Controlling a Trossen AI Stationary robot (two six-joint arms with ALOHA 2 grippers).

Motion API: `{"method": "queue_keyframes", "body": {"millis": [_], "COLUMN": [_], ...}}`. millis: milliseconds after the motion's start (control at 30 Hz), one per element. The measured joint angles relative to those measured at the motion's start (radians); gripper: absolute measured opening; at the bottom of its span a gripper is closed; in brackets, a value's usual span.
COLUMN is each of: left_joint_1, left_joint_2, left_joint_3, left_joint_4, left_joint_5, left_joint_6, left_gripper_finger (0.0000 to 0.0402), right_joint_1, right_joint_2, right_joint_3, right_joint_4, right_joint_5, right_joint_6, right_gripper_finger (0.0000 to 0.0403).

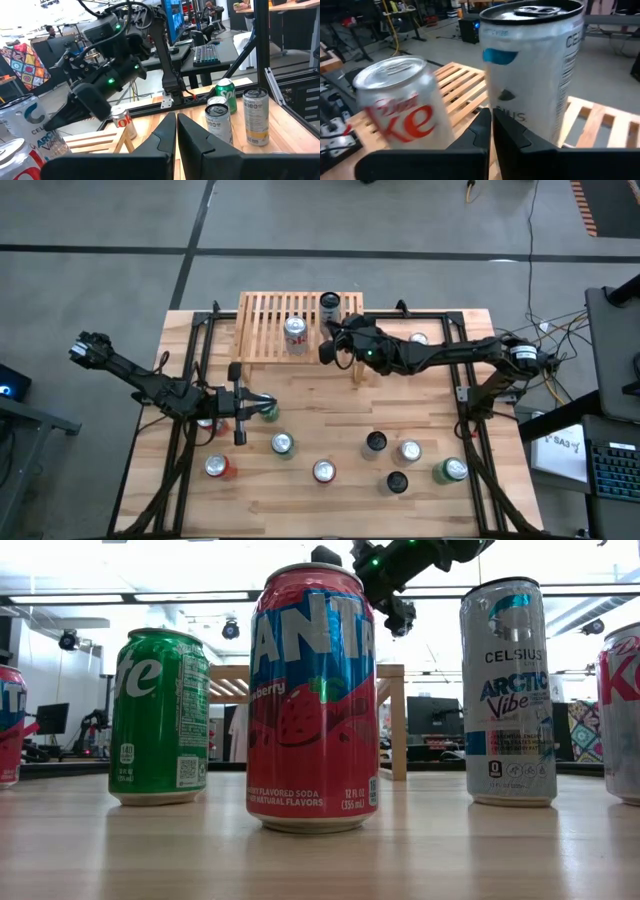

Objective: Place canned beverage on shelf
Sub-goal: Put the top blue soda can on the shelf, then put the left green soda can on the shelf

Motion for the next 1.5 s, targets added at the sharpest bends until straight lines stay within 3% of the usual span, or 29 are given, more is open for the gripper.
{"method": "queue_keyframes", "body": {"millis": [767,1133,1300,1500], "left_joint_1": [0.0,0.0,0.0,0.0], "left_joint_2": [0.0,0.0,0.0,0.0], "left_joint_3": [0.0,0.0,0.0,0.0], "left_joint_4": [0.0,-0.01,-0.009,-0.009], "left_joint_5": [0.0,0.0,0.0,0.0], "left_joint_6": [0.003,0.003,0.003,-0.034], "left_gripper_finger": [0.0,0.0,0.0,0.0], "right_joint_1": [-0.039,0.132,0.201,0.233], "right_joint_2": [0.005,-0.01,-0.011,-0.011], "right_joint_3": [0.0,0.006,0.092,0.254], "right_joint_4": [-0.025,-0.037,-0.171,-0.534], "right_joint_5": [-0.07,-0.086,-0.14,-0.332], "right_joint_6": [0.021,0.037,0.061,0.115], "right_gripper_finger": [0.0009,0.0009,0.0009,0.0009]}}
